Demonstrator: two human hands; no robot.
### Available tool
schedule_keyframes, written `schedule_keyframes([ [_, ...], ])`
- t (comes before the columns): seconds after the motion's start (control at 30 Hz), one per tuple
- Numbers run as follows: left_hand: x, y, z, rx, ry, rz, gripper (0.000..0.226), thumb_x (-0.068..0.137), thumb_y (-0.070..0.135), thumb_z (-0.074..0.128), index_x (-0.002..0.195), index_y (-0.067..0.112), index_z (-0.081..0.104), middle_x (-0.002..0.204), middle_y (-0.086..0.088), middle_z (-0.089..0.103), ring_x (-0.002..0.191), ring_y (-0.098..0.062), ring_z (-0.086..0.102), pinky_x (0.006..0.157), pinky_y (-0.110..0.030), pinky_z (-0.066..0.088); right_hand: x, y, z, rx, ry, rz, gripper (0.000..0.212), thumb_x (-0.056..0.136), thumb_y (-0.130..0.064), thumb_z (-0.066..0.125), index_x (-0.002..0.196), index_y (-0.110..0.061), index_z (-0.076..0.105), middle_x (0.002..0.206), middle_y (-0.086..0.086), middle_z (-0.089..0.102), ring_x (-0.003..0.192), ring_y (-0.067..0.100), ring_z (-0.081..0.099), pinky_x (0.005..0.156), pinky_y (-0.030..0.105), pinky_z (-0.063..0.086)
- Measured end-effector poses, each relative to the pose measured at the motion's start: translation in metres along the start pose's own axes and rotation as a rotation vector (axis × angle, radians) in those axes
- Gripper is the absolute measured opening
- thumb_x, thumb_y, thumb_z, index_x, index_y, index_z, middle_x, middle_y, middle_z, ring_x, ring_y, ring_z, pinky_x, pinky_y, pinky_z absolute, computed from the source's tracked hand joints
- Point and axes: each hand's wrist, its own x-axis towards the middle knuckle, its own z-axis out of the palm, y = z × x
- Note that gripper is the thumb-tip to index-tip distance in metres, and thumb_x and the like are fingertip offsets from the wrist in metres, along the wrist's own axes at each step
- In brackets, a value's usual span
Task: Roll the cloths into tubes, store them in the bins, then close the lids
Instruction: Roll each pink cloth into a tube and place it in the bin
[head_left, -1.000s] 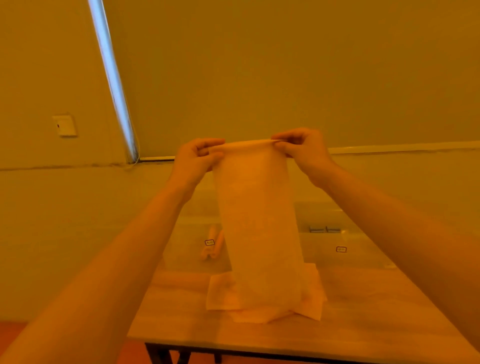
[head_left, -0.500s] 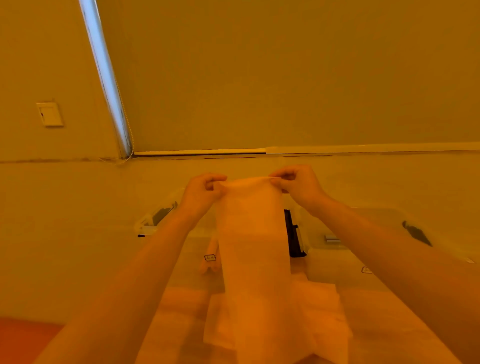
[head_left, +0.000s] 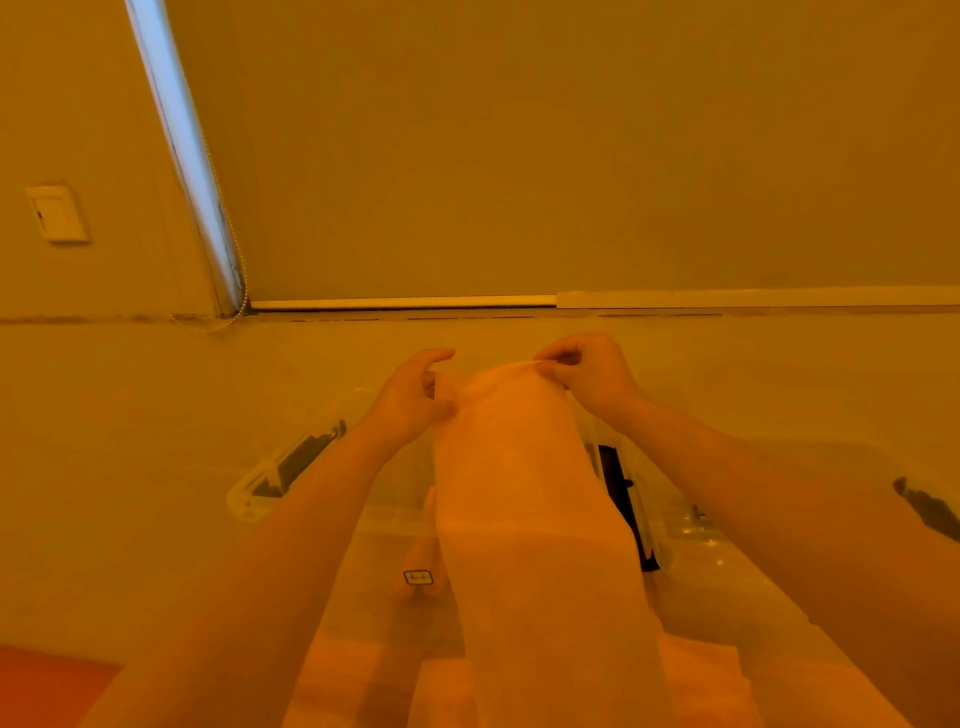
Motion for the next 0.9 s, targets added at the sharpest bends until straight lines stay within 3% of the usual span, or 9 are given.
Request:
schedule_keyframes([
  [0.1, 0.005, -0.022, 0.003, 0.012, -0.076, -0.035, 0.085, 0.078, -0.009, 0.068, 0.143, 0.035, 0.035, 0.133, -0.013, 0.051, 0.113, -0.029, 0.057, 0.084, -0.036, 0.055, -0.002, 0.021, 0.013, -0.07, -0.078, 0.016, 0.012, 0.087, -0.008, 0.066, 0.098, -0.009, 0.072, 0.095, 0.006, 0.068, 0.087, 0.017, 0.063, 0.079, 0.029, 0.053],
  [0.2, 0.006, -0.034, 0.004, 0.113, -0.101, -0.071, 0.089, 0.077, -0.004, 0.072, 0.145, 0.035, 0.031, 0.118, -0.009, 0.055, 0.098, -0.022, 0.059, 0.073, -0.028, 0.053, -0.003, 0.035, 0.022, -0.158, -0.132, 0.012, 0.019, 0.085, -0.009, 0.07, 0.104, -0.009, 0.07, 0.104, 0.008, 0.067, 0.092, 0.017, 0.062, 0.082, 0.034, 0.055],
  [0.3, 0.004, -0.041, 0.004, 0.206, -0.098, -0.075, 0.082, 0.076, 0.0, 0.076, 0.143, 0.026, 0.037, 0.089, -0.008, 0.059, 0.07, -0.016, 0.059, 0.06, -0.026, 0.05, -0.006, 0.04, 0.024, -0.154, -0.139, 0.031, 0.029, 0.083, -0.01, 0.073, 0.112, -0.011, 0.067, 0.102, 0.008, 0.067, 0.09, 0.018, 0.064, 0.082, 0.033, 0.056],
  [0.37, 0.002, -0.044, 0.003, 0.228, -0.085, -0.083, 0.071, 0.076, 0.003, 0.077, 0.137, 0.018, 0.045, 0.079, -0.003, 0.057, 0.063, -0.014, 0.056, 0.058, -0.028, 0.049, -0.008, 0.04, 0.022, -0.138, -0.118, 0.032, 0.033, 0.081, -0.012, 0.075, 0.113, -0.011, 0.066, 0.095, 0.008, 0.07, 0.085, 0.017, 0.066, 0.081, 0.033, 0.056],
  [0.47, -0.003, -0.041, -0.001, 0.245, -0.044, -0.09, 0.056, 0.078, 0.007, 0.076, 0.129, 0.015, 0.052, 0.077, -0.001, 0.058, 0.063, -0.013, 0.055, 0.056, -0.025, 0.046, -0.013, 0.039, 0.014, -0.117, -0.04, 0.034, 0.034, 0.08, -0.018, 0.076, 0.112, -0.011, 0.066, 0.093, 0.006, 0.07, 0.085, 0.017, 0.066, 0.08, 0.037, 0.057],
  [0.67, -0.043, -0.011, -0.002, -0.036, 0.159, 0.055, 0.034, 0.084, 0.008, 0.07, 0.117, 0.012, 0.061, 0.076, 0.0, 0.062, 0.062, -0.008, 0.057, 0.047, -0.015, 0.042, -0.056, 0.017, -0.007, 0.119, 0.146, 0.07, 0.022, 0.085, -0.022, 0.071, 0.105, -0.012, 0.07, 0.096, 0.003, 0.067, 0.086, 0.013, 0.061, 0.072, 0.022, 0.051],
  [0.8, -0.102, 0.002, 0.006, -0.218, 0.183, 0.146, 0.03, 0.084, 0.002, 0.068, 0.113, 0.01, 0.064, 0.078, 0.001, 0.061, 0.059, 0.002, 0.056, 0.049, -0.013, 0.041, -0.114, 0.005, -0.02, 0.277, 0.198, 0.099, 0.018, 0.089, -0.017, 0.067, 0.106, -0.011, 0.068, 0.091, 0.003, 0.067, 0.072, 0.005, 0.061, 0.06, 0.014, 0.05],
  [0.9, -0.143, 0.002, 0.012, -0.303, 0.215, 0.14, 0.028, 0.083, -0.001, 0.067, 0.11, 0.008, 0.066, 0.081, 0.001, 0.061, 0.063, 0.006, 0.056, 0.055, -0.01, 0.043, -0.159, 0.005, -0.027, 0.333, 0.193, 0.132, 0.015, 0.089, -0.016, 0.066, 0.104, -0.019, 0.066, 0.093, -0.001, 0.068, 0.076, 0.008, 0.062, 0.063, 0.015, 0.052],
])
